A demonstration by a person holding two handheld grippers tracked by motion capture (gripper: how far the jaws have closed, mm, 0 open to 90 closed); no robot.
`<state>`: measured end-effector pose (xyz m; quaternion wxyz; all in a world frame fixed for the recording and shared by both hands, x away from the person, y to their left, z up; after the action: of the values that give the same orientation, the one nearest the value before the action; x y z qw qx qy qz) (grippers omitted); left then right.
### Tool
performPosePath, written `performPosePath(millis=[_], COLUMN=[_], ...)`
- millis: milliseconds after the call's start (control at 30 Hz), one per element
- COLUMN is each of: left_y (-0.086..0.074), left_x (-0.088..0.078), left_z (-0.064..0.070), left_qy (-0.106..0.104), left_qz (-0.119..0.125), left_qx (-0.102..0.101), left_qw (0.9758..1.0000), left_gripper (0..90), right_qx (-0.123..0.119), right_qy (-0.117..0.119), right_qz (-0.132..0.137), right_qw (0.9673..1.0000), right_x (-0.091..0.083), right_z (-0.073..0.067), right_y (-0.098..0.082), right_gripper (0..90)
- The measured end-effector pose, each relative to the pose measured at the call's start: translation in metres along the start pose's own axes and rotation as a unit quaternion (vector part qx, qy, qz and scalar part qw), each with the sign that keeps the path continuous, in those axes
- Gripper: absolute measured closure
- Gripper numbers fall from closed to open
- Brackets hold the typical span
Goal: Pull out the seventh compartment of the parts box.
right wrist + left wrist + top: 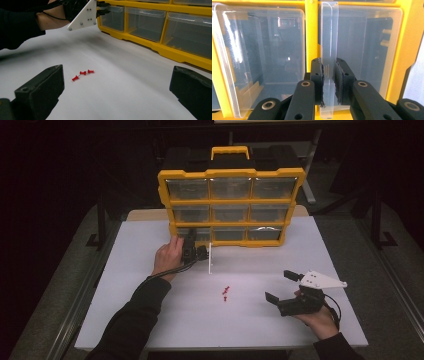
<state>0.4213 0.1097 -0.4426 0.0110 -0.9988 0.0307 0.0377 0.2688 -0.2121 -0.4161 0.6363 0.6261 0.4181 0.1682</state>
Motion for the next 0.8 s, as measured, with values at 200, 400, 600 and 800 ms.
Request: performPosePath(millis=[200,400,600,800], left_y=[-0.001,-0.001,0.000,0.000], left_x=[-0.004,-0.008,-0.013,-0.020], left_z=[0.000,0.001,0.001,0.002], left_qy=[0.000,0.000,0.002,0.005], left_qz=[0.004,0.005,0.007,0.007], left_qx=[-0.001,0.001,-0.003,-0.001], left_qw=[1.0000,1.0000,1.0000,1.0000], left_gripper=[78.5,78.5,78.5,78.6], right_qx=[0.000,0.000,0.000,-0.001], right_qy=[0.000,0.000,-0.001,-0.001], right_qz=[0.000,0.000,-0.001,-0.002], right_qw=[1.0000,1.0000,1.0000,1.0000], right_x=[0.000,0.000,0.000,0.001], right_z=[0.000,0.000,0.000,0.000], right_y=[0.000,0.000,0.000,0.000], right_gripper=[0.0,0.0,0.0,0.0])
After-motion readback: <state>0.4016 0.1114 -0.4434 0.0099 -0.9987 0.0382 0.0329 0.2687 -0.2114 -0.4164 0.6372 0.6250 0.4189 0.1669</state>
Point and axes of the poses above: each handheld gripper's, and its own axes: x roughly forward along the jaws, y roughly out of its top, z roughly to its right, the point moved 1 cm from there along x, roughly forward along the jaws, and after that the axes turned 3 degrees about y, right-handed, at the moved point
